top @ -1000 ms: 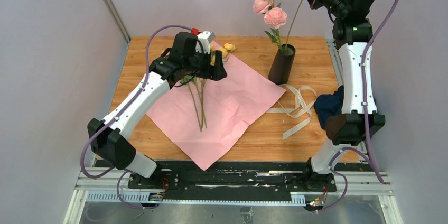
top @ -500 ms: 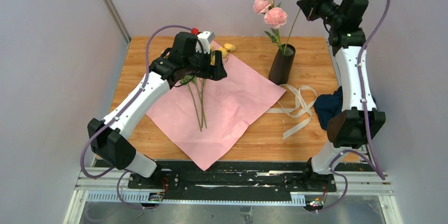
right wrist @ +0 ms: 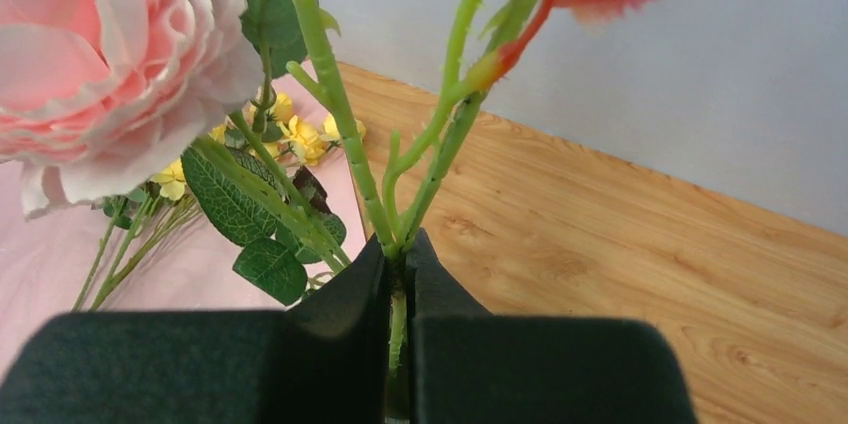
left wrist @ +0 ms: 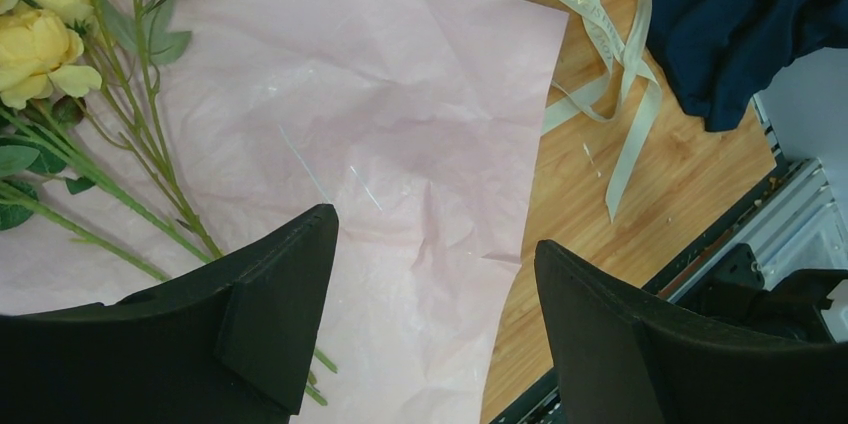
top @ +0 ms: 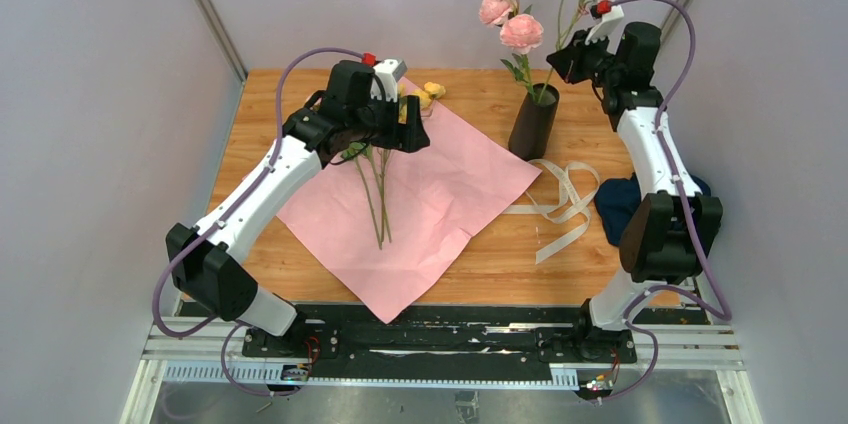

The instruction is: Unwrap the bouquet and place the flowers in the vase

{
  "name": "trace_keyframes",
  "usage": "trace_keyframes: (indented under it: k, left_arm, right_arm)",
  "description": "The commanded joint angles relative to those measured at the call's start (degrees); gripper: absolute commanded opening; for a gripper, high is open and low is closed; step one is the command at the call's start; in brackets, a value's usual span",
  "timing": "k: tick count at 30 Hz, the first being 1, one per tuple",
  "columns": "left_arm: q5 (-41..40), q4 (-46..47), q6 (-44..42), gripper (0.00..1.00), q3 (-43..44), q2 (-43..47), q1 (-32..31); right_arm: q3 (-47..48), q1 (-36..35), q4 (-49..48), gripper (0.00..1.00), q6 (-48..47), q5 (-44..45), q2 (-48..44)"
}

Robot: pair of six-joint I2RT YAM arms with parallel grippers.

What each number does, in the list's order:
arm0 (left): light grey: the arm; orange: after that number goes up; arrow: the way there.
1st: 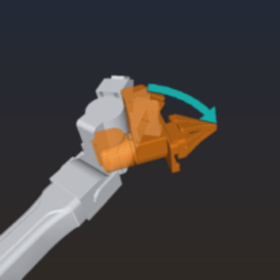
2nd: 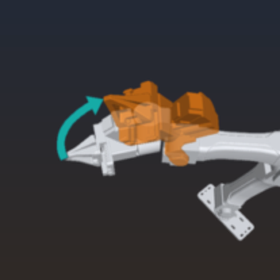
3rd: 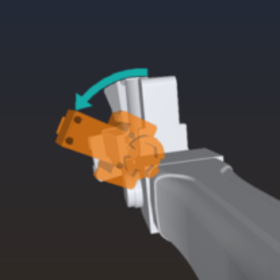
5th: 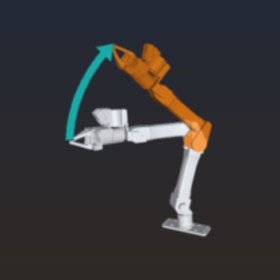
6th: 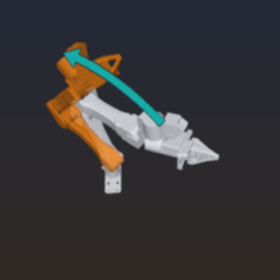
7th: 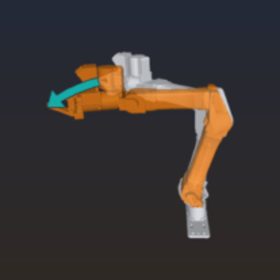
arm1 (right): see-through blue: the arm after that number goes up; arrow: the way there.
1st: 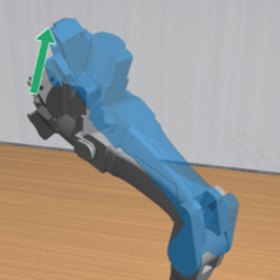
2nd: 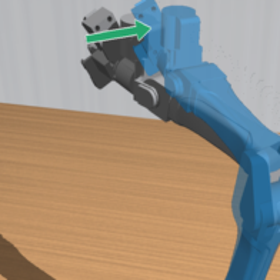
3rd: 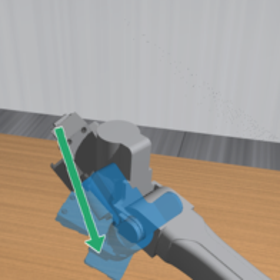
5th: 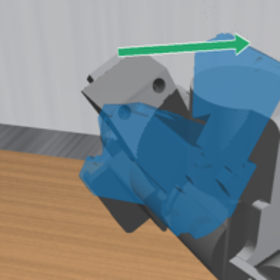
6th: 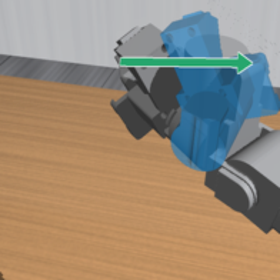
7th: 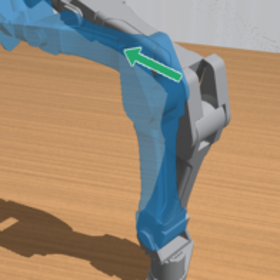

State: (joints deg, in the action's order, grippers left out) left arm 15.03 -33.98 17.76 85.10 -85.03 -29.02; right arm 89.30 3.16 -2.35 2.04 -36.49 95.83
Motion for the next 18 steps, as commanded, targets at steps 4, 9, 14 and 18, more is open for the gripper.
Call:
trace_keyframes:
  k: [4, 9, 14, 18]
  left_arm:
    - [0.68, -0.15, 0.81, 0.82, 0.96, -0.79, -0.05]
    - [-1.94, -1.09, 1.5, 0.83, 1.32, -1.23, -0.08]
    - [-9.76, -4.85, 3.67, 0.84, 2.56, -2.96, -0.08]
    - [-12.17, -6.76, 5.31, 0.84, 3.09, -4.68, 0.1]
  right_arm:
    - [-2.67, 0.01, -1.54, 0.76, 0.84, -0.14, -2.18]
    - [-2.3, 0.01, 0.14, 0.81, 0.53, 1.1, -3.83]
    - [-4.57, 0.01, 1.18, 0.82, 1.58, 3.23, -7.91]
    - [-6.1, 0.01, 5.4, 0.83, 1.32, 6.26, -10.23]
